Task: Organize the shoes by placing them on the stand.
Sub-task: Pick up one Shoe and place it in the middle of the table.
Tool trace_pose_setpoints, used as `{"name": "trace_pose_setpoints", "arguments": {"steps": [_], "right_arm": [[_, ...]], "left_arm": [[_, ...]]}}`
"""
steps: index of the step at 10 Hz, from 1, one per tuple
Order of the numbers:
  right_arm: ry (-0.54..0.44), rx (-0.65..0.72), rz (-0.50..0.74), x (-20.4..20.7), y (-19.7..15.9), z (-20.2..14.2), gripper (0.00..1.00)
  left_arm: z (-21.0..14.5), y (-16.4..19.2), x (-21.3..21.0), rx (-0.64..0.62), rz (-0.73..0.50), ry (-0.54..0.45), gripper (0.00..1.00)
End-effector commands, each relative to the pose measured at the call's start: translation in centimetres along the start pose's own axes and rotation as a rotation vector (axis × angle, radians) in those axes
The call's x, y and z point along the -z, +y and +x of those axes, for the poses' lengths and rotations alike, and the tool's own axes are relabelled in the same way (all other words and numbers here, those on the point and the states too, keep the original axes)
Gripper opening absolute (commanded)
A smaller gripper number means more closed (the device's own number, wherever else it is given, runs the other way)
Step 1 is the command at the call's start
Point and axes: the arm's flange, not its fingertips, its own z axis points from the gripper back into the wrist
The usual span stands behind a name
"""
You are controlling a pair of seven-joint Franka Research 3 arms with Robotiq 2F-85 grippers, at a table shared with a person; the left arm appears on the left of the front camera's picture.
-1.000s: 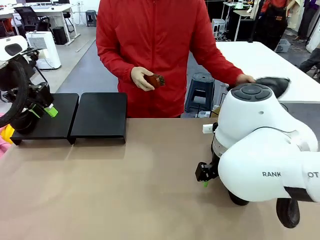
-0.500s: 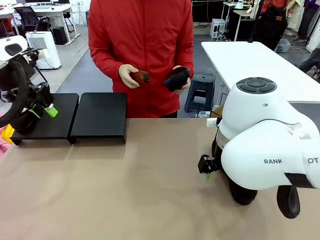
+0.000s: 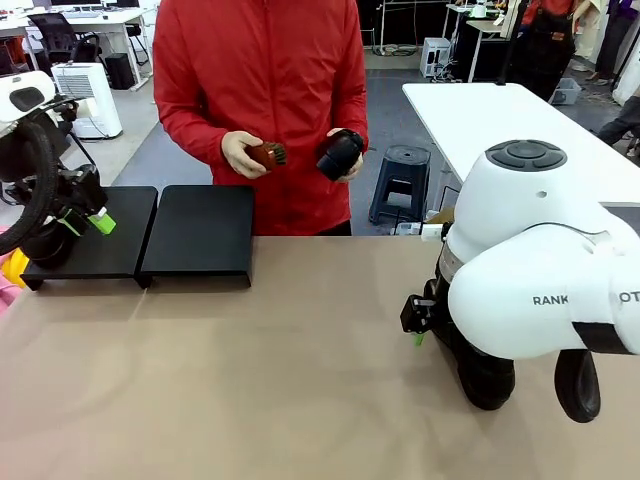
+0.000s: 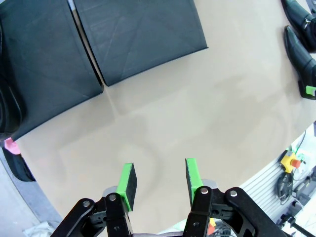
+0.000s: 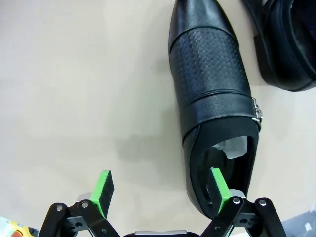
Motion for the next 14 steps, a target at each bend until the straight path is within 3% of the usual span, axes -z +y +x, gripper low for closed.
{"name": "trace_pose_setpoints", "arguments": {"steps": [1, 5, 6, 11, 14], "right_arm": [[-0.003, -0.012, -0.002, 1.2, 1.0, 0.9, 1.00], [-0.016, -0.123, -0.015, 2.9, 1.5, 0.4, 1.00], [-0.015, -0.148, -0.013, 3.4, 1.3, 0.3, 0.94], [-0.042, -0.157, -0.092, 3.9, 0.5, 0.4, 0.00], [-0.055, -0.144, -0.139, 3.8, -0.2, 0.6, 0.00]], "left_arm": [[-0.2, 0.0, 0.0, 0.002, -0.005, -0.014, 0.54], [-0.2, 0.0, 0.0, 0.002, -0.005, -0.014, 0.54], [-0.2, 0.0, 0.0, 0.002, -0.005, -0.014, 0.54], [-0.2, 0.0, 0.0, 0.002, -0.005, -0.014, 0.54], [-0.2, 0.0, 0.0, 0.002, -0.005, -0.014, 0.54]]}}
